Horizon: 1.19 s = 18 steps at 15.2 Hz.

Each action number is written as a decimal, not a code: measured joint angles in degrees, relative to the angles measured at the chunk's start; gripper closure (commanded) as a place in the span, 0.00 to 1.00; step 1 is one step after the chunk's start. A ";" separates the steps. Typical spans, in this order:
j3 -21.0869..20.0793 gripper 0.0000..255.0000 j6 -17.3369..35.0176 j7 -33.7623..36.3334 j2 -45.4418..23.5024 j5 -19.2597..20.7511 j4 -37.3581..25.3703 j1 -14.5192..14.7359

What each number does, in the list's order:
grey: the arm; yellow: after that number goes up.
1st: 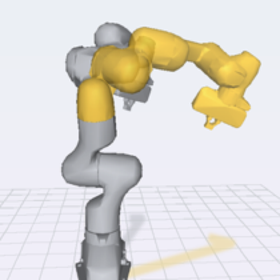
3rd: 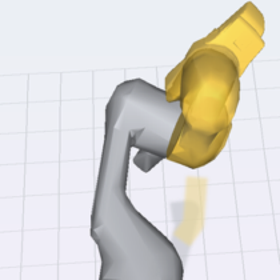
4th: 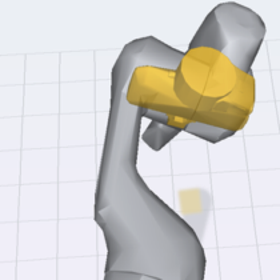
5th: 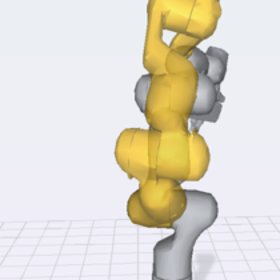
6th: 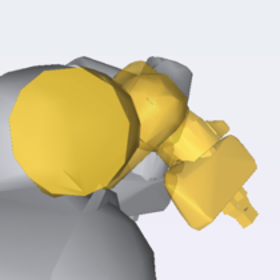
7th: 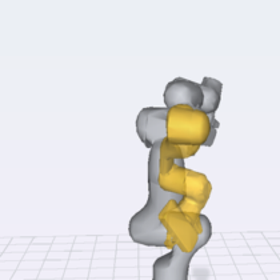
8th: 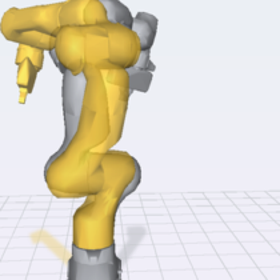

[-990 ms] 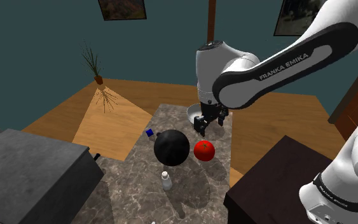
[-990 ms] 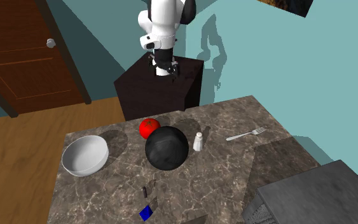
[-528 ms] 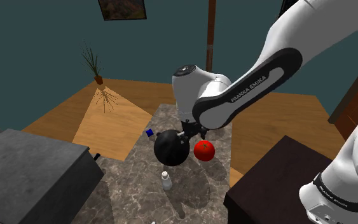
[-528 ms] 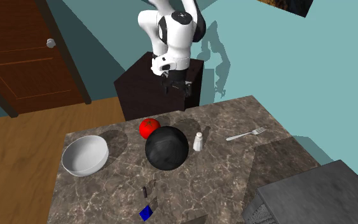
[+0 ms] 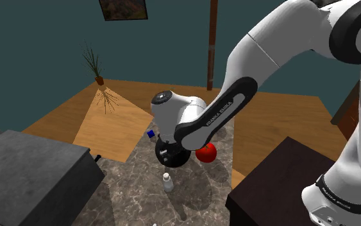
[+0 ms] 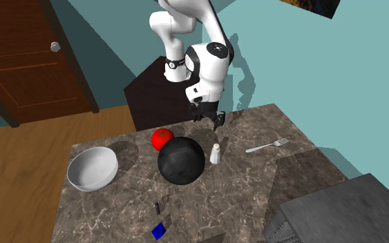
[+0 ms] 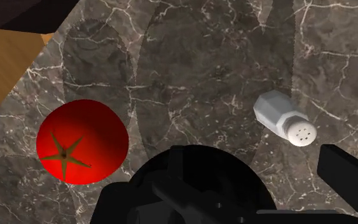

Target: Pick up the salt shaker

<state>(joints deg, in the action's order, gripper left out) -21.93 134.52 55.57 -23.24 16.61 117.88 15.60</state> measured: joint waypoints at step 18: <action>4.37 1.00 2.17 6.69 -20.50 6.21 -17.27 8.27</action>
<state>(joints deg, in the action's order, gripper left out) -17.56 136.69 62.26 -43.74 22.82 100.61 23.87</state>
